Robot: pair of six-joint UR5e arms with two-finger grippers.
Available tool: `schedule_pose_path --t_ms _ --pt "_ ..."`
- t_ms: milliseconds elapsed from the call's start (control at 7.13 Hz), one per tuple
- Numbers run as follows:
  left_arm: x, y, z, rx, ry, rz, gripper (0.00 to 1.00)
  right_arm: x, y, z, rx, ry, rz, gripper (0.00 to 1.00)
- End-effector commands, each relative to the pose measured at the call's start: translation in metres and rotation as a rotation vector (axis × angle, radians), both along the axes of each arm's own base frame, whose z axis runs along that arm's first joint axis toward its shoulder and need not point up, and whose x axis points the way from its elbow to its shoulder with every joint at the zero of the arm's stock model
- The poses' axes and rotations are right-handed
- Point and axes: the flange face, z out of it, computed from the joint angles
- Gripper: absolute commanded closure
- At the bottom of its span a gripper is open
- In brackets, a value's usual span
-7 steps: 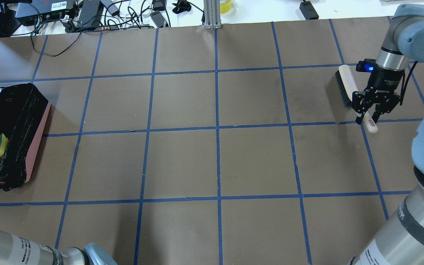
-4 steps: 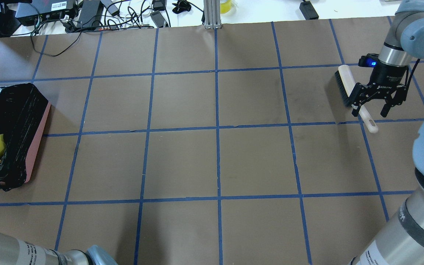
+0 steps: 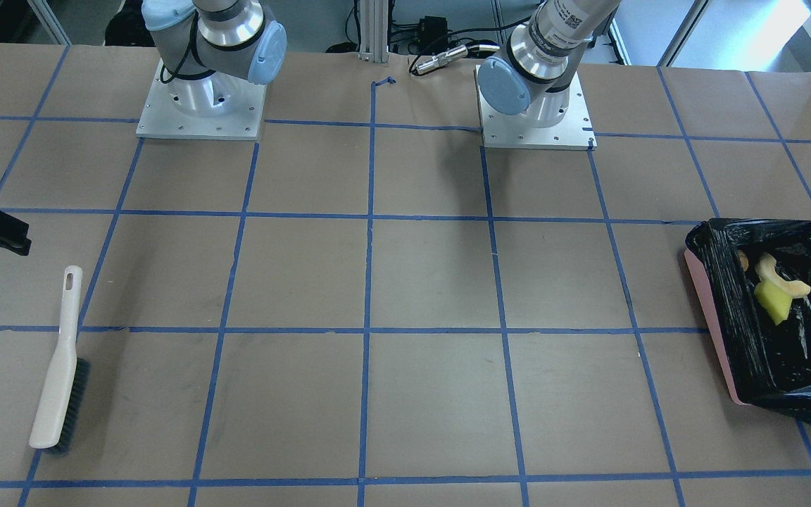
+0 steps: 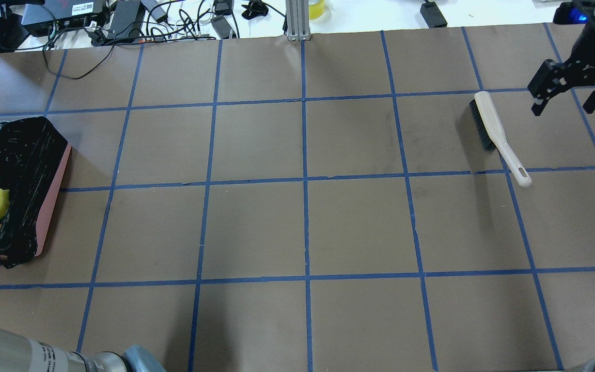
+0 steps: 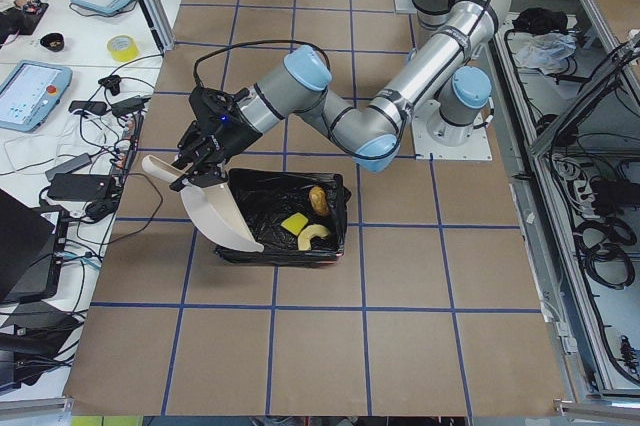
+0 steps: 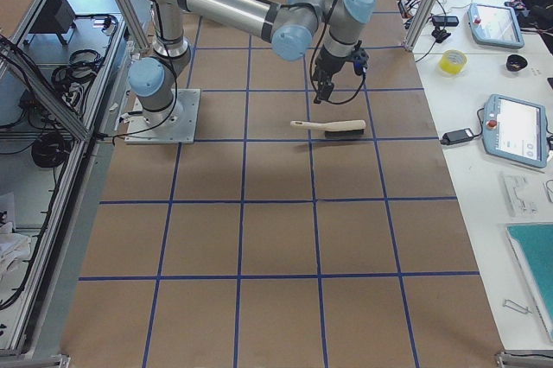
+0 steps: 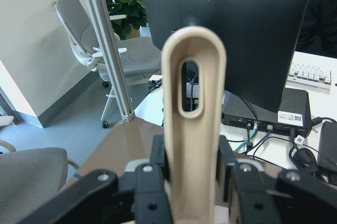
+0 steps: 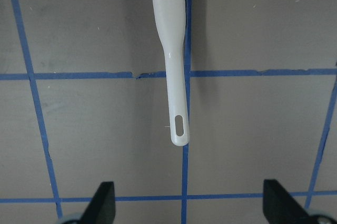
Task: Sweep and dump trash into bin
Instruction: 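Set the white brush down and raise the right gripper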
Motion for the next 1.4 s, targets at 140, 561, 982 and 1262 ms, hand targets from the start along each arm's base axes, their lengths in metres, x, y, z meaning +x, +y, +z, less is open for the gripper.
schedule_pose_path --t_ms 140,561,982,1262 --pt "-0.061 -0.003 -0.008 -0.031 -0.069 -0.052 1.0 0.071 0.047 0.083 -0.123 0.042 0.067 0.0" --pt "-0.075 0.019 -0.036 -0.05 -0.149 -0.03 1.0 0.186 0.064 0.089 -0.157 0.048 0.038 0.0" --pt "-0.069 0.019 -0.045 -0.078 -0.15 0.053 1.0 0.208 0.065 0.089 -0.173 -0.024 -0.01 0.0" --pt "-0.078 0.028 -0.043 -0.108 -0.161 0.058 1.0 0.209 0.064 0.09 -0.189 -0.04 0.003 0.0"
